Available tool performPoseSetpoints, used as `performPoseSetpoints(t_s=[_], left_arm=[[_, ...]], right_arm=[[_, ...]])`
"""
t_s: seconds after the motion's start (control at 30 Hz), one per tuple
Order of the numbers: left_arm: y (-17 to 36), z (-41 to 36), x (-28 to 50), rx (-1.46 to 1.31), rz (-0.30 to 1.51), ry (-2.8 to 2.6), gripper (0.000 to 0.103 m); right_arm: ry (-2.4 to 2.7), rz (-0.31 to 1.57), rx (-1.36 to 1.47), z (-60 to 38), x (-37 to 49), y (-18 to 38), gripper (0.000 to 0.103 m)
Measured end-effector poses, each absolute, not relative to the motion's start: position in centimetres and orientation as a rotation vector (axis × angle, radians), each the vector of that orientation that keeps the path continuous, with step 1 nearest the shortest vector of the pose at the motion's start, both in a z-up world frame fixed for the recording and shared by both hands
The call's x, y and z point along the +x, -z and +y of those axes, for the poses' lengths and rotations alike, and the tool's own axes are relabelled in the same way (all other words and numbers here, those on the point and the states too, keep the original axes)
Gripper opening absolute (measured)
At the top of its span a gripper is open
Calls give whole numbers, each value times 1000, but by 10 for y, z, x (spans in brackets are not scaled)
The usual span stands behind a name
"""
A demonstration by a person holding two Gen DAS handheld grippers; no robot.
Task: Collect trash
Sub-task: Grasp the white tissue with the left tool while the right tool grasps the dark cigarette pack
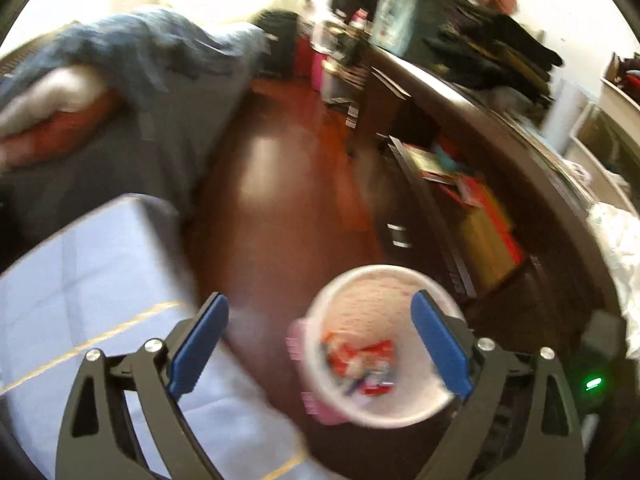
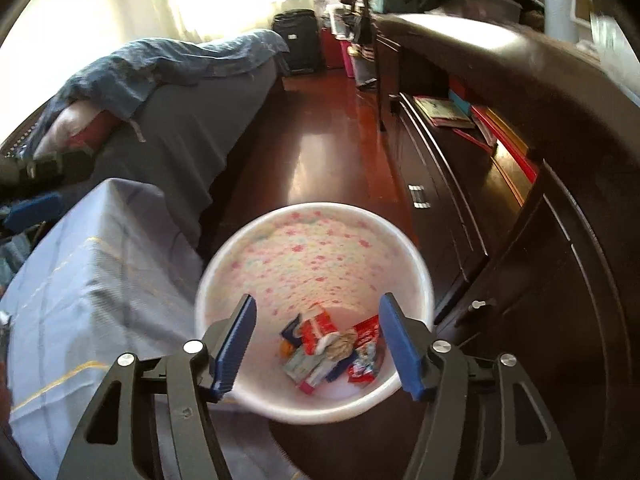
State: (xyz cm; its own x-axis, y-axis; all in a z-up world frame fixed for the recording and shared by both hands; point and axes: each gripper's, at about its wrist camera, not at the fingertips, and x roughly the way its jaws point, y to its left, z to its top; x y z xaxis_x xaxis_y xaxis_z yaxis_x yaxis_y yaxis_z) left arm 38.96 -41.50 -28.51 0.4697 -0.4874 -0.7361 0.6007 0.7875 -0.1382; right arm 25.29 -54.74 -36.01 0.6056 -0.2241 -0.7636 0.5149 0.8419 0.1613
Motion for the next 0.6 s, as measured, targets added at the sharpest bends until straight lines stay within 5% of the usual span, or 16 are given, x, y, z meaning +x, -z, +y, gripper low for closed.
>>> performPoseSetpoints(t_s=[0.2,0.6], left_arm=[[270,-311,382,174,786,405,95],[272,-112,414,49,839,7,99]], right_arm=[[293,802,350,-485,252,323,87],[-42,806,194,-331,278,291,88]])
